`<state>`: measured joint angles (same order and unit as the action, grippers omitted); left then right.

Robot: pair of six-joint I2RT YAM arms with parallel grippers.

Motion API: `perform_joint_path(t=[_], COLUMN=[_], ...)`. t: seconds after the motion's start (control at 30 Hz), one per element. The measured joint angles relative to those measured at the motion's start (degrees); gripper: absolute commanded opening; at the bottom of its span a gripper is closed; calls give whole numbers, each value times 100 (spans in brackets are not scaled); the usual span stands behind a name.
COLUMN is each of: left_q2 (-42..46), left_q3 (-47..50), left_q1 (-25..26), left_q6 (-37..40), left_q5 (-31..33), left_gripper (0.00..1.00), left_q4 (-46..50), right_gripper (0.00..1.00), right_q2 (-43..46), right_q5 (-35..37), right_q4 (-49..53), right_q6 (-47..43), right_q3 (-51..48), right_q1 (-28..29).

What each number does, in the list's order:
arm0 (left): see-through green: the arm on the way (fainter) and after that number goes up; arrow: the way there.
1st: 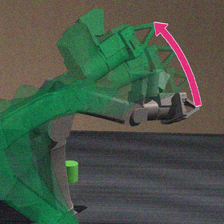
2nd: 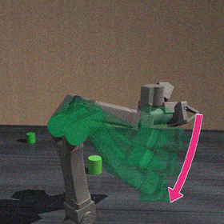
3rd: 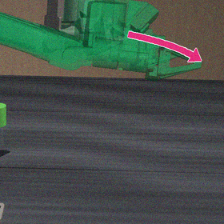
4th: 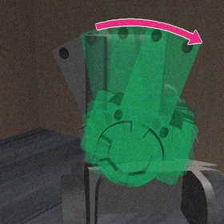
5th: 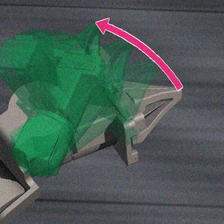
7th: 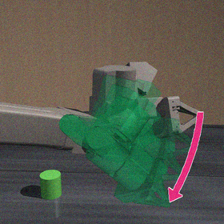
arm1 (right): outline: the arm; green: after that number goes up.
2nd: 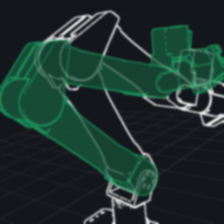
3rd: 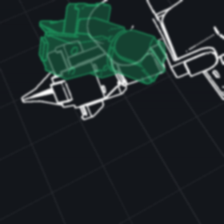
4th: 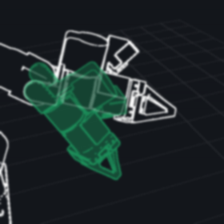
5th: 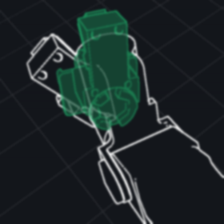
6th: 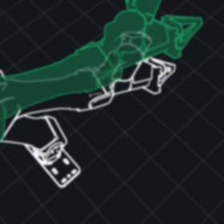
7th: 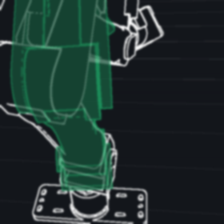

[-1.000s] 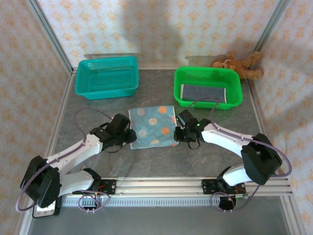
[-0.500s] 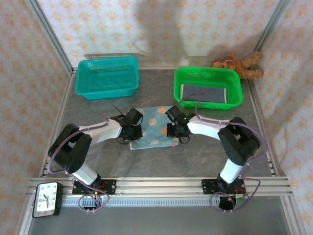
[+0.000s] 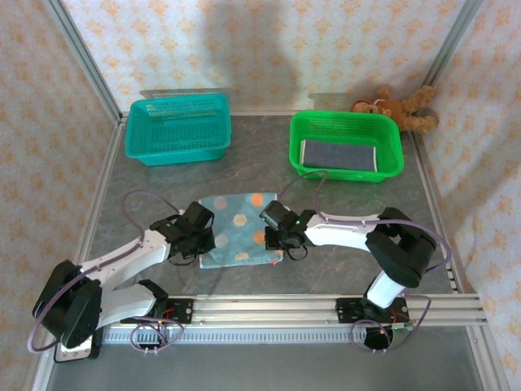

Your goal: Fold and stack the towels

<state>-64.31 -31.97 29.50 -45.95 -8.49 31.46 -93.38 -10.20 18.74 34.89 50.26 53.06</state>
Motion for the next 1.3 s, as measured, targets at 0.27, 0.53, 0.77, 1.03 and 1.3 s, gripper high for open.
perform_joint_path(t=[0.27, 0.53, 0.77, 1.03, 1.3], left_q2=[-844, -2627, -3453, -3482, -3147], left_q3=[-1294, -2439, -2660, -2511, -2315], left_q1=[-1036, -1370, -1661, -1751, -1821], left_q6=[518, 938, 1012, 1029, 1158], left_q5=[-107, -129, -44, 195, 343], left_gripper=[0, 0, 0, 0, 0], left_q4=[24, -286, -404, -472, -321], right_gripper=[0, 0, 0, 0, 20], right_q2=[-319, -1543, -2229, -2472, -2487], right_q5=[291, 387, 385, 376, 247], right_q4=[597, 822, 942, 942, 1228], right_q6=[-520, -1121, -1412, -1617, -1755], right_q3=[1694, 2721, 2981, 3276, 3799], right_q1=[-590, -1224, -1429, -1460, -1460])
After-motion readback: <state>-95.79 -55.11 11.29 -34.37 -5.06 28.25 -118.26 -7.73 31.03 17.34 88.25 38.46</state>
